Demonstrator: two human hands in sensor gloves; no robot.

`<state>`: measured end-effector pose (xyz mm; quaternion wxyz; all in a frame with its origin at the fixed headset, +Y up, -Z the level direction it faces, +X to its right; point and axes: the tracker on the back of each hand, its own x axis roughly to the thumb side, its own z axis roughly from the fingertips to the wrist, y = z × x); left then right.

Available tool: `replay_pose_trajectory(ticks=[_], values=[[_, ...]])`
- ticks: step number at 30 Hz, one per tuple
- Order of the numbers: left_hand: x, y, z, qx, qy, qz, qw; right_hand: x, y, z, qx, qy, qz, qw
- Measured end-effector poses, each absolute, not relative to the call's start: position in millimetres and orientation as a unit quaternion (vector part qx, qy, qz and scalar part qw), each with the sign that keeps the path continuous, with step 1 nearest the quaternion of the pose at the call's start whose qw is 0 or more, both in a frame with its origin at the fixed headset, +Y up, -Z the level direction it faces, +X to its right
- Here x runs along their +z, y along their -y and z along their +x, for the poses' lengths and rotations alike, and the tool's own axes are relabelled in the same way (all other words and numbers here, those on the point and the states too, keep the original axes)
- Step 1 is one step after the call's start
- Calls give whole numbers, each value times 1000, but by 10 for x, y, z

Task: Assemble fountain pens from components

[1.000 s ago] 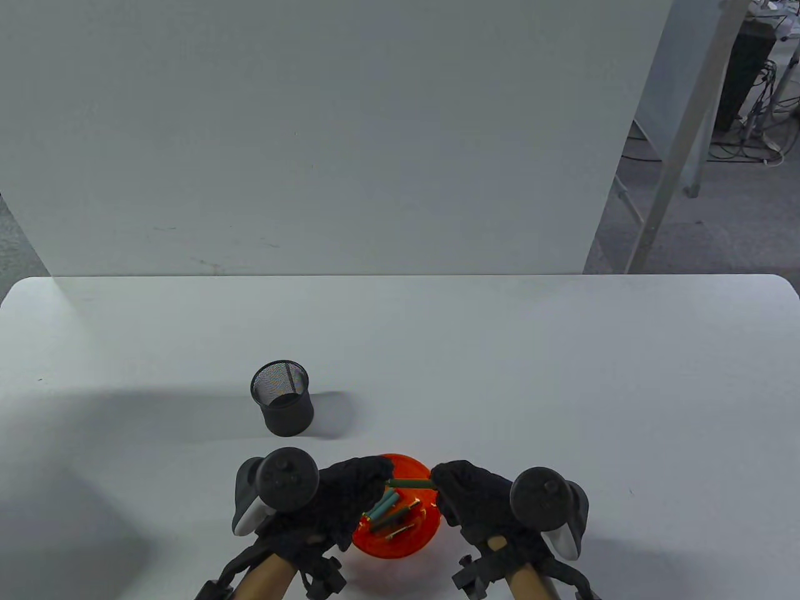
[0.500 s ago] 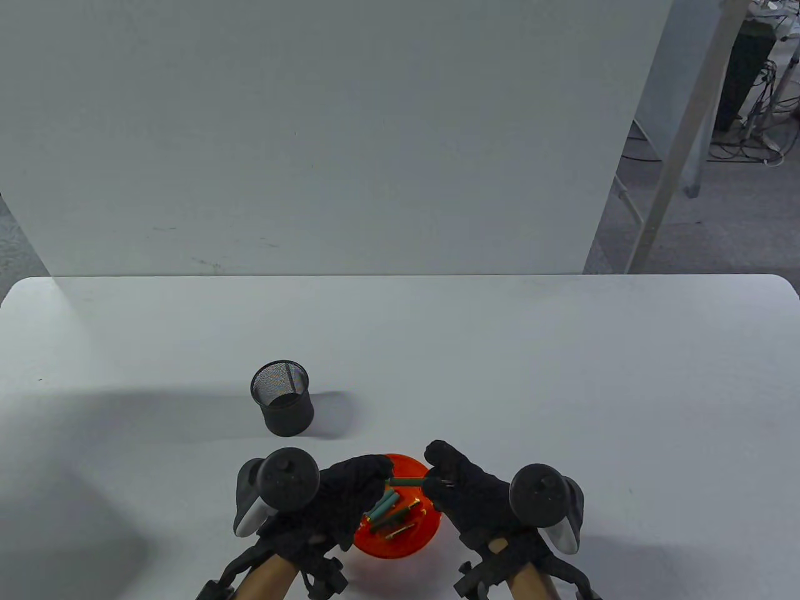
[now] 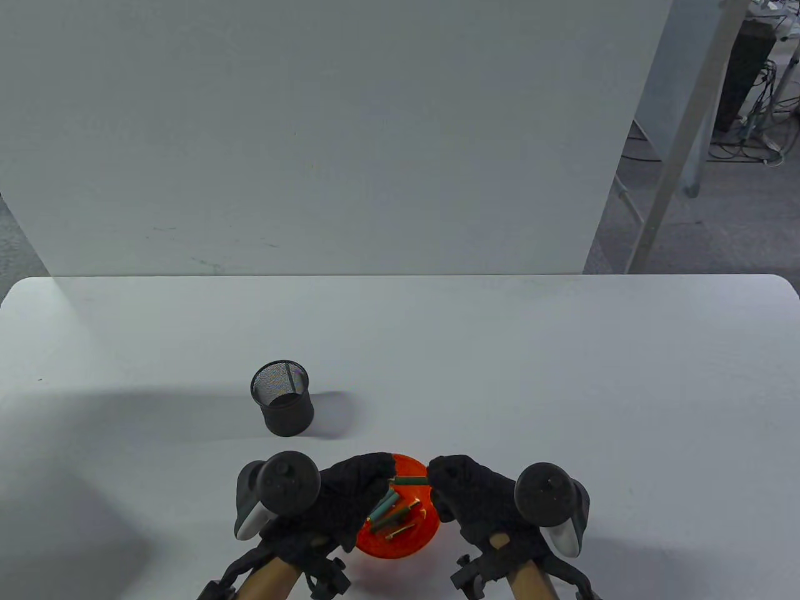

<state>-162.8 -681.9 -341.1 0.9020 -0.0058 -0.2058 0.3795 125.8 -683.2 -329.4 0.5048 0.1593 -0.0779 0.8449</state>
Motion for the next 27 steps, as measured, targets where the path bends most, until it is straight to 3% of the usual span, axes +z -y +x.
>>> replay_pose_trajectory(ticks=[4, 6, 10, 14, 19, 27], values=[[-3485, 6851, -1780, 370, 140, 20, 918, -3301, 6814, 1502, 847, 121, 96, 509], [-3510, 6844, -1742, 319, 145, 4, 937, -3312, 6827, 1564, 831, 134, 73, 535], [-3492, 6830, -1415, 138, 162, -2, 977, -3319, 6835, 1615, 806, 157, 54, 568], [-3542, 6906, -1019, -43, 171, -43, 983, -3297, 6808, 1672, 782, 174, 42, 597], [-3593, 7002, -716, -121, 176, -78, 974, -3285, 6769, 1699, 759, 188, 45, 622], [-3601, 7128, -613, -171, 175, -92, 965, -3257, 6733, 1693, 743, 192, 51, 640]])
